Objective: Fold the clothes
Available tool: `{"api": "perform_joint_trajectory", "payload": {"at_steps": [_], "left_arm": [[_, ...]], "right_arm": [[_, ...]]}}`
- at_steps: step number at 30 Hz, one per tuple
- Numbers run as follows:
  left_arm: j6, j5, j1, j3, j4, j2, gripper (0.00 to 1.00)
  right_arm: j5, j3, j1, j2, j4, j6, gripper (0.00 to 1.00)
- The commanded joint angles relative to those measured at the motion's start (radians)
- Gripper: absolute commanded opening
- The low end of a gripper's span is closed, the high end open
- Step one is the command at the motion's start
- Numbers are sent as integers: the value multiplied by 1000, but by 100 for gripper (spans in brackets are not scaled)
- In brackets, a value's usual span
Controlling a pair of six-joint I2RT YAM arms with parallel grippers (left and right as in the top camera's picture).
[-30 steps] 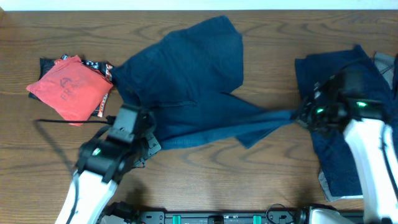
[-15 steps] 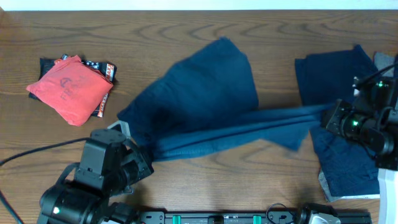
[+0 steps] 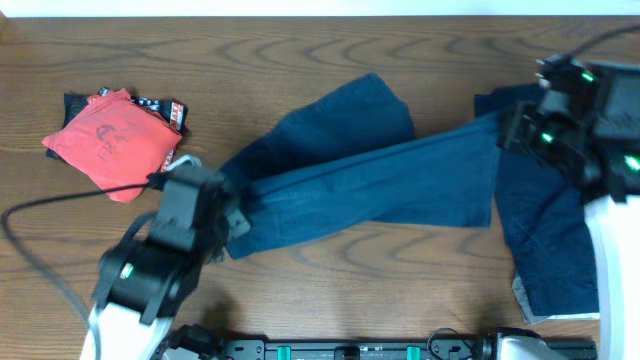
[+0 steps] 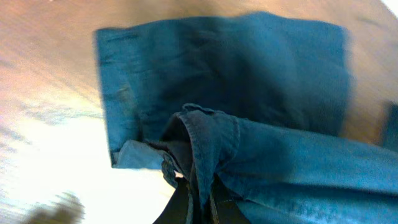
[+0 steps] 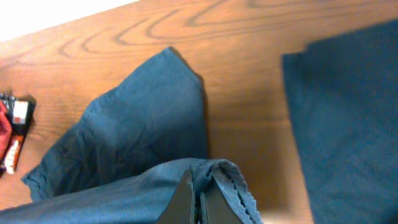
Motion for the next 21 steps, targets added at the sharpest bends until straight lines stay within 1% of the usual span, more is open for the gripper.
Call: {"api": "perform_joint_trajectory", "payload": {"at_steps": [1, 3, 7, 12, 15, 17, 21], "left_arm": [[-155, -280, 62, 6, -31, 90, 6], [-213, -280, 93, 6, -23, 152, 6], [-283, -281, 165, 6, 18, 262, 6], [-322, -280, 253, 6, 109, 379, 6], [-322, -280, 284, 6, 183, 443, 6], [-322, -281, 297, 6, 217, 484, 6], [-322, -281, 323, 6, 251, 554, 6]], "right_arm": [[170, 27, 24, 101, 89, -37, 1], [170, 27, 53, 167, 154, -37, 1], [170, 27, 109, 279, 280, -37, 1], [170, 27, 174, 414, 445, -36, 1], [170, 27, 212, 497, 547, -36, 1], [170, 27, 235, 547, 602, -36, 4], [151, 27, 276, 623, 689, -37, 16]]}}
